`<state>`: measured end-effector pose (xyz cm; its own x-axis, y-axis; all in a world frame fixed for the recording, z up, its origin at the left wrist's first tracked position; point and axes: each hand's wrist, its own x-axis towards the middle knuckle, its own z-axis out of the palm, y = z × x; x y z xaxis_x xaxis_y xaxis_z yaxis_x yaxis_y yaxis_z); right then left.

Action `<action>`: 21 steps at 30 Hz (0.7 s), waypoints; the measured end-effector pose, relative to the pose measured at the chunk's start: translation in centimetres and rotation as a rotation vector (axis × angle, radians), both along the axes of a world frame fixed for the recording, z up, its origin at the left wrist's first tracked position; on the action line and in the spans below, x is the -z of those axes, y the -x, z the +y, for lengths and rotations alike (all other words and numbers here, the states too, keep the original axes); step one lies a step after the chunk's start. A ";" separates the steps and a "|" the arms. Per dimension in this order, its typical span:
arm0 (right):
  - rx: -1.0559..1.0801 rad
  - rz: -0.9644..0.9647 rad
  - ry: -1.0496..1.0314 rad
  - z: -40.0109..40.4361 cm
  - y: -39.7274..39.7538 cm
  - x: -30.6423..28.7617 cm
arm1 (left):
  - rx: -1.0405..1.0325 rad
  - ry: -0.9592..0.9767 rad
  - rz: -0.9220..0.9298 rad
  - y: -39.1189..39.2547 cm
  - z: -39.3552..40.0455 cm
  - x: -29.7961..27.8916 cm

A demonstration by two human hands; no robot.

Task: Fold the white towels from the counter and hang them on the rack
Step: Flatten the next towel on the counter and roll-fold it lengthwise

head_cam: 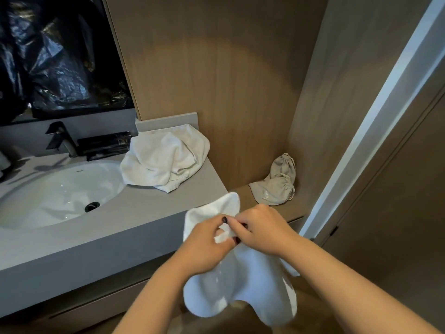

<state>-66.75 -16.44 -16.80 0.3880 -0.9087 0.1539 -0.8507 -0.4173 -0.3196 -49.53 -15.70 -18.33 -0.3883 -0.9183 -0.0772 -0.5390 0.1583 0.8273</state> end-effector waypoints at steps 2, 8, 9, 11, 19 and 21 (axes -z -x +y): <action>-0.040 0.016 0.075 0.2 -0.5 0.5 | 0.015 -0.008 0.018 0.3 0.2 0.7; 0.054 -0.045 -0.037 0.8 1.4 1.6 | -0.119 0.007 0.001 -0.6 -0.3 2.1; 0.071 -0.053 -0.070 1.0 1.8 1.7 | -0.143 0.013 -0.006 -0.5 -0.4 2.3; 0.099 -0.071 -0.130 1.2 2.7 2.0 | -0.202 0.022 -0.011 -0.4 -0.4 2.5; 0.195 -0.134 -0.215 1.3 6.8 2.5 | -0.485 0.041 0.079 -2.1 -1.4 2.5; 0.225 -0.120 -0.197 1.1 7.0 2.3 | -0.537 0.050 0.094 -2.2 -1.6 2.2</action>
